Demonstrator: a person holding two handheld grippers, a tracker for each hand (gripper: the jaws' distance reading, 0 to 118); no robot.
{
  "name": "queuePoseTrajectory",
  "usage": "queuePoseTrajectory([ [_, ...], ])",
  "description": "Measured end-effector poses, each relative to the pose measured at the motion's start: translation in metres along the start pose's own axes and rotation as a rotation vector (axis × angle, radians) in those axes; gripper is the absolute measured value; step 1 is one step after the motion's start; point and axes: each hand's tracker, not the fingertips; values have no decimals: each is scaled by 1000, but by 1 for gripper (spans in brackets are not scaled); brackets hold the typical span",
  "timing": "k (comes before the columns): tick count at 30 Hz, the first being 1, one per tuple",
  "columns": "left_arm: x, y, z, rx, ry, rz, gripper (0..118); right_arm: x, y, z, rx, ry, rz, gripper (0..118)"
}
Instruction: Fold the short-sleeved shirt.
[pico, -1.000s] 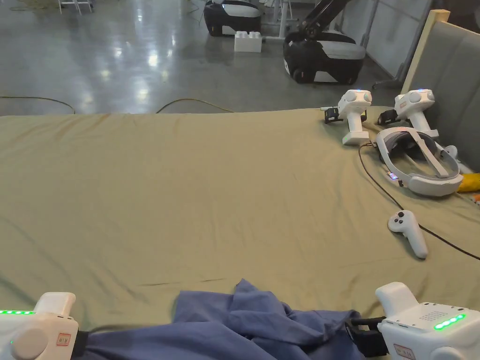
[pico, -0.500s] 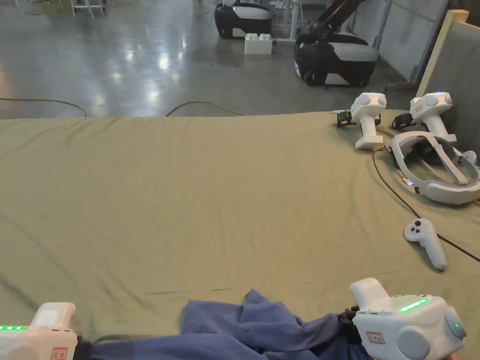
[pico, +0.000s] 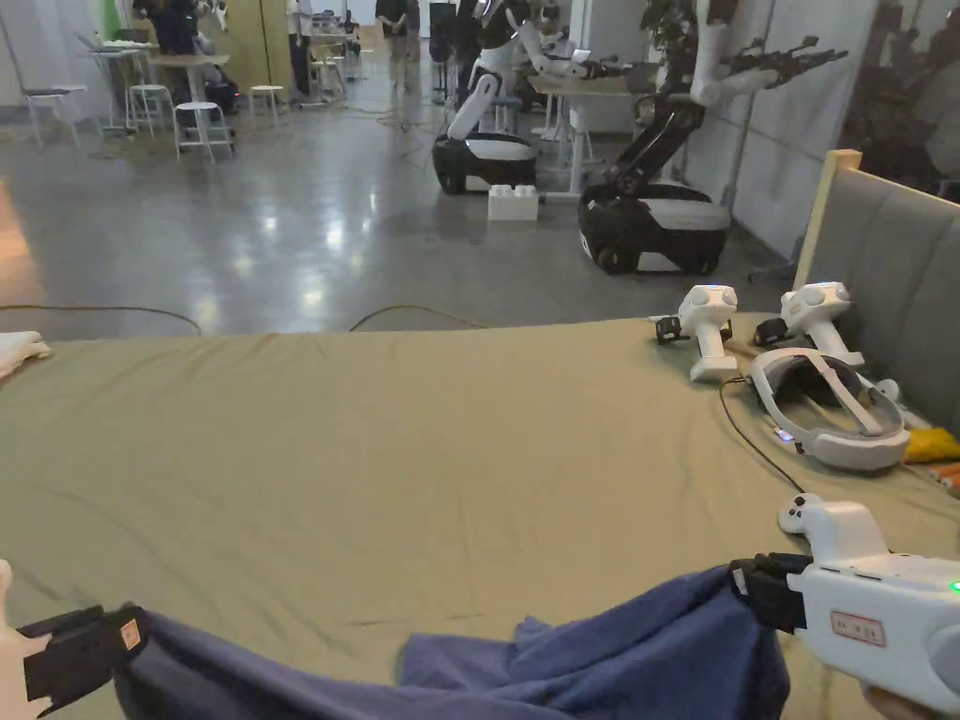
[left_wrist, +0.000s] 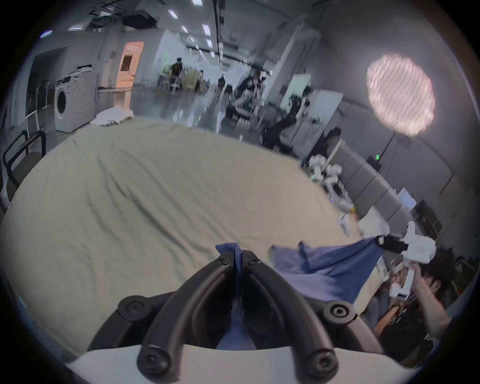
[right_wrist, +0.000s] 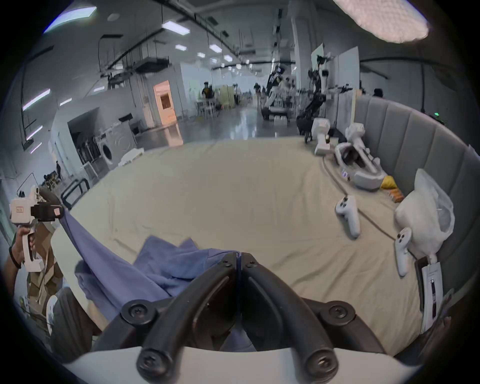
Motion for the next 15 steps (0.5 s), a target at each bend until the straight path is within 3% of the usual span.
queuePoseTrajectory([
  [4, 27, 34, 51, 104, 63, -145, 7, -16, 40, 46, 123, -7, -44, 2],
  [10, 43, 95, 116, 308, 58, -141, 7, -36, 115, 99, 322, -32, -19, 2],
  [13, 53, 122, 135, 370, 92, -190, 7, -40, 151, 106, 384, -104, 11, 2],
  [15, 53, 140, 144, 414, 109, -203, 7, -41, 175, 108, 396, -97, 9, 2],
])
